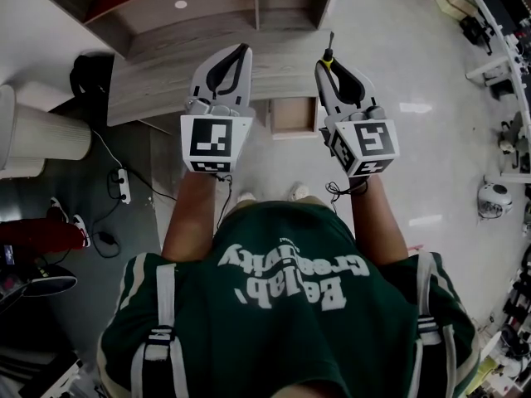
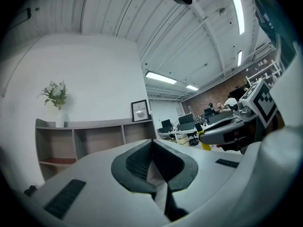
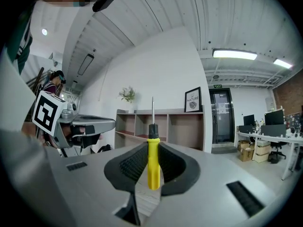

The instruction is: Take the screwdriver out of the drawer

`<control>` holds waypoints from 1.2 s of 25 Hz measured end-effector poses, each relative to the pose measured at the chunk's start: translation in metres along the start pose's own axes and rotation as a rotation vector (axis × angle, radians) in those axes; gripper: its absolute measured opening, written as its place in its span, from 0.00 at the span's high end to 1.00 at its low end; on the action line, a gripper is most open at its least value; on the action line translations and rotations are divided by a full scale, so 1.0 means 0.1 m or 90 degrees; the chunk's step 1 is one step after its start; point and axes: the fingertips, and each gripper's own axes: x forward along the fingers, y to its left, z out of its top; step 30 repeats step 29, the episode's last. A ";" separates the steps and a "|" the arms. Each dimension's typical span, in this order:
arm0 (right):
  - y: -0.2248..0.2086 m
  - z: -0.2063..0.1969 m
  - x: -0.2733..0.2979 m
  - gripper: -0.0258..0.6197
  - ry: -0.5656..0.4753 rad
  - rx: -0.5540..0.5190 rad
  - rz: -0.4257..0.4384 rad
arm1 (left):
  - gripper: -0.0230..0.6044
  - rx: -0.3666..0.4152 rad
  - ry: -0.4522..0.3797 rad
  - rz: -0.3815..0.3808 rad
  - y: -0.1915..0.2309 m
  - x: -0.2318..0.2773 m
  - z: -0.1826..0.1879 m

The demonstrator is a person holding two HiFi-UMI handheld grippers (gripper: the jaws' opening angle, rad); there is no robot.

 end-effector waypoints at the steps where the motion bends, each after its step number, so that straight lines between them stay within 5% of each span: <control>1: 0.00 0.00 0.00 0.84 0.001 -0.003 -0.003 | 0.93 0.000 0.001 -0.001 0.00 0.01 0.00; 7: -0.03 0.01 0.00 0.84 0.005 -0.054 -0.036 | 0.93 -0.002 0.006 -0.007 0.00 0.03 -0.03; 30: 0.02 0.08 -0.01 0.84 0.002 -0.079 -0.054 | 0.93 -0.017 0.028 -0.009 0.00 -0.06 -0.12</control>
